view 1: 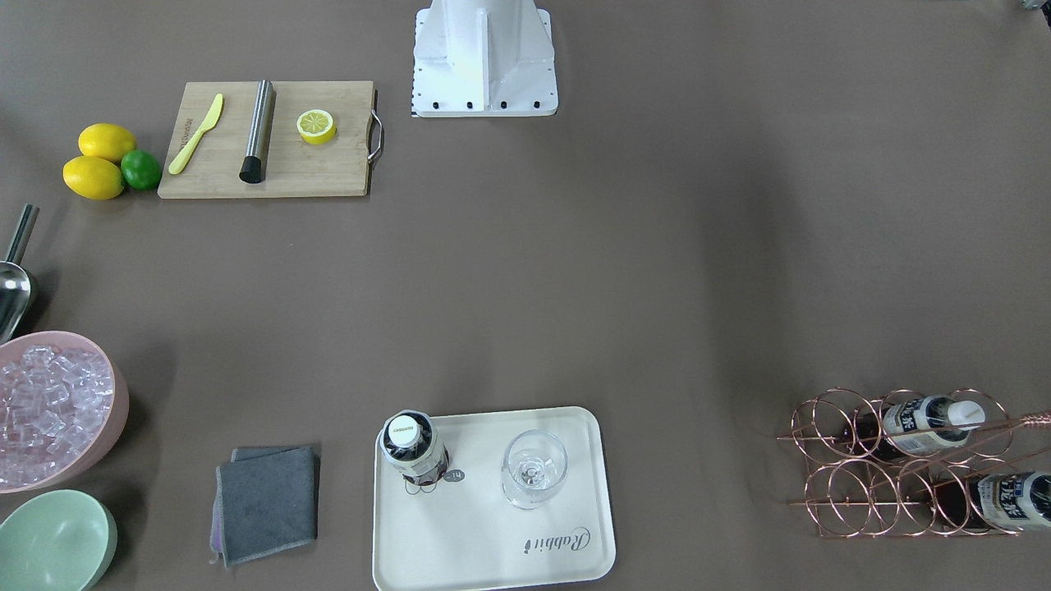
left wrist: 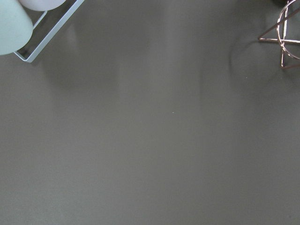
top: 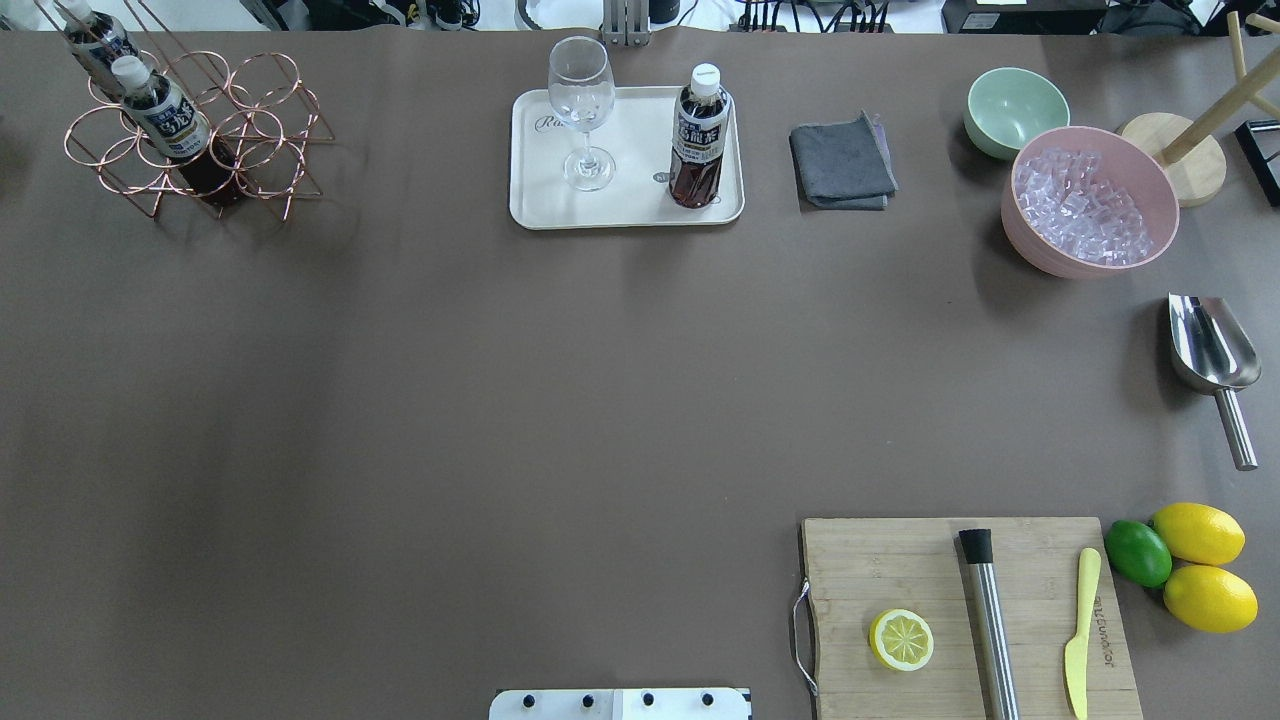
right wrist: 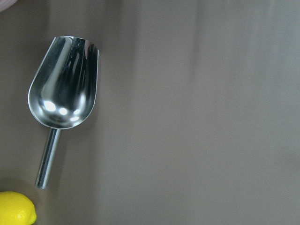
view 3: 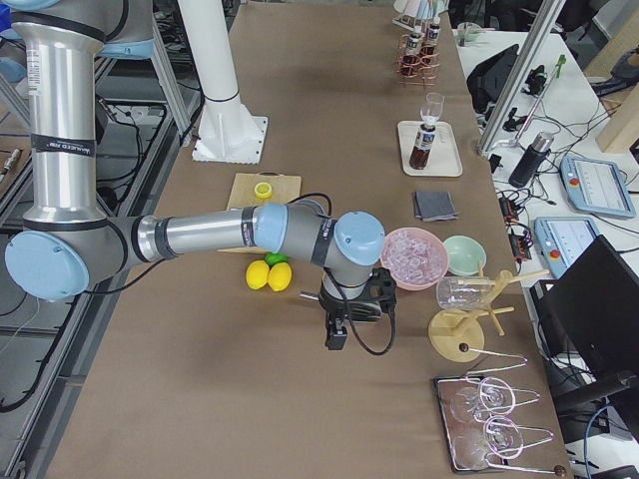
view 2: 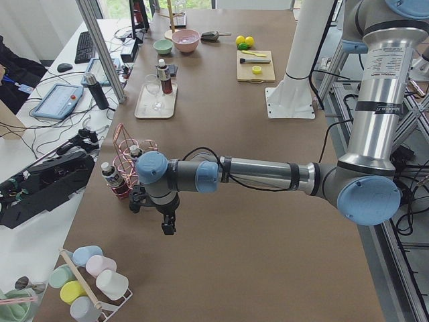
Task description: Take tea from basket to plate
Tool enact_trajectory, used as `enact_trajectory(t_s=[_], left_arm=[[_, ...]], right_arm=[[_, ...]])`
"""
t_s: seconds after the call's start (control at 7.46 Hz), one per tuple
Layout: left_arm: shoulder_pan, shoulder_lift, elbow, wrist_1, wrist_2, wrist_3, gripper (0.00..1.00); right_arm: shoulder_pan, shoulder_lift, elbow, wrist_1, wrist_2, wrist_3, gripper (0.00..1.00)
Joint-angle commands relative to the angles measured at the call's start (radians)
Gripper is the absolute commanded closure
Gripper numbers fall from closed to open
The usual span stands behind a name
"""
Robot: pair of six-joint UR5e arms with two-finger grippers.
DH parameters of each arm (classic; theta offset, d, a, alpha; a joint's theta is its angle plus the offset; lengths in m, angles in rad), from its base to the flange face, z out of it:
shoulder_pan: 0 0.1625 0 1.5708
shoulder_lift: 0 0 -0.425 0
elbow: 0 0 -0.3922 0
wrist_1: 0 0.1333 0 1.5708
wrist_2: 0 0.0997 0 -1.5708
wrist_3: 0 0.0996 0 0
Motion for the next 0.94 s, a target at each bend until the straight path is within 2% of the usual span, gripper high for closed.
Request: enact_trajectory(t_s=[0.0, 0.8], left_arm=[[-0.004, 0.026, 0.005, -0.001, 0.0, 0.002, 0.01], [-0.002, 0.109, -0.033, -0.007, -0.001, 0.003, 0.01]], right_arm=[[0.008, -0.004, 0.006, -0.001, 0.002, 0.0, 0.0], [0.016, -0.011, 0.021, 0.001, 0.0, 0.003, 0.0]])
